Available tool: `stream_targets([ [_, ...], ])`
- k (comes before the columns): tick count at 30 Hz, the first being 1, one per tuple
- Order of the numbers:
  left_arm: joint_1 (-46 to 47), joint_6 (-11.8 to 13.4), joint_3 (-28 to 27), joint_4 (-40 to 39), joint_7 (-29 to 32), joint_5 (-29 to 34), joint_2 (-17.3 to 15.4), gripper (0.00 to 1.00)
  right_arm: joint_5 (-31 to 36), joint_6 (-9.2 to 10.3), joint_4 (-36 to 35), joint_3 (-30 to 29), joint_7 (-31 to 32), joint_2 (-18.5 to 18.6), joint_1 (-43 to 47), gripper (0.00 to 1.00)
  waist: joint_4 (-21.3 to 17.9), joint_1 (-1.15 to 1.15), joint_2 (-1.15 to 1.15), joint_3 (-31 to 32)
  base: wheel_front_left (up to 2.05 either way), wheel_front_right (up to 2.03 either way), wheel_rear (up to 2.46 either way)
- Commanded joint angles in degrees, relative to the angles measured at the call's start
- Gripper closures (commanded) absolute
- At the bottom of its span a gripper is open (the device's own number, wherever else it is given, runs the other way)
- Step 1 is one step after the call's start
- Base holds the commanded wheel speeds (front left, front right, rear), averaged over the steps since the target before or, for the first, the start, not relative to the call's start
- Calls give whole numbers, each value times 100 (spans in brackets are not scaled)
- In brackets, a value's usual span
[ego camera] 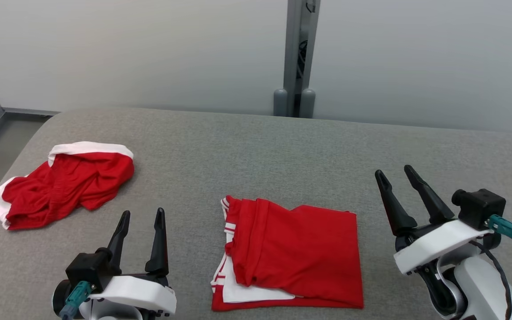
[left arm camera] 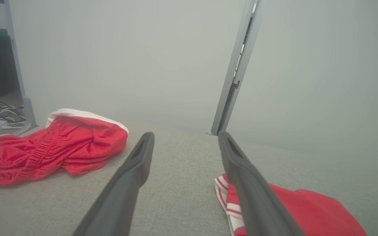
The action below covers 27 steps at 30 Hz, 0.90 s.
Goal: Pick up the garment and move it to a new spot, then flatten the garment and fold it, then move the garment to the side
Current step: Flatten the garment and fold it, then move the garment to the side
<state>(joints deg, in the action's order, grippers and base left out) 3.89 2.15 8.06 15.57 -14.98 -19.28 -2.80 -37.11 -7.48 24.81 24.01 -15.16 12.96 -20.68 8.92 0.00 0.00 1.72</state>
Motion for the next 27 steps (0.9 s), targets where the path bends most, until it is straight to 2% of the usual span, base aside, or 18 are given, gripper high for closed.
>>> stream_targets([
  [1,6,-8,-29,-62,-16,35,-23,0,304,-4,-141,-160,-9,45,152,0,-209,0,0,46,0,0,0],
  [5,14,-44,-65,-205,-16,44,-24,0,1022,-4,-542,-677,-9,54,453,0,-425,0,0,25,0,0,0],
  [6,11,-49,-105,-284,-16,-8,-21,0,1414,-3,-726,-883,-9,34,633,0,-507,0,0,10,0,0,0],
  [8,-12,-93,-176,-398,-16,-40,-22,0,1848,-4,-929,-1323,-8,-182,1038,0,-610,0,0,-23,0,0,0],
  [14,-148,-65,-238,-381,-16,-18,-23,0,1936,-3,-923,-1576,-8,-466,1424,0,-673,0,0,-48,0,0,0],
  [19,-152,-101,-185,-321,-16,-26,-21,0,1694,-3,-777,-1485,-9,-586,1492,0,-654,0,0,-71,0,0,0],
  [22,-105,-104,-153,-303,-16,6,-20,0,1277,-4,-491,-1266,-9,-549,1417,0,-581,0,0,-111,0,0,0],
  [25,-68,-115,-129,-273,-16,20,-21,0,518,-4,-188,-826,284,-495,1288,0,-483,0,0,-164,0,0,0],
  [27,-66,-122,-115,-252,-16,27,-24,0,40,-3,-56,-555,524,-305,1210,0,-404,0,0,-203,0,0,0],
])
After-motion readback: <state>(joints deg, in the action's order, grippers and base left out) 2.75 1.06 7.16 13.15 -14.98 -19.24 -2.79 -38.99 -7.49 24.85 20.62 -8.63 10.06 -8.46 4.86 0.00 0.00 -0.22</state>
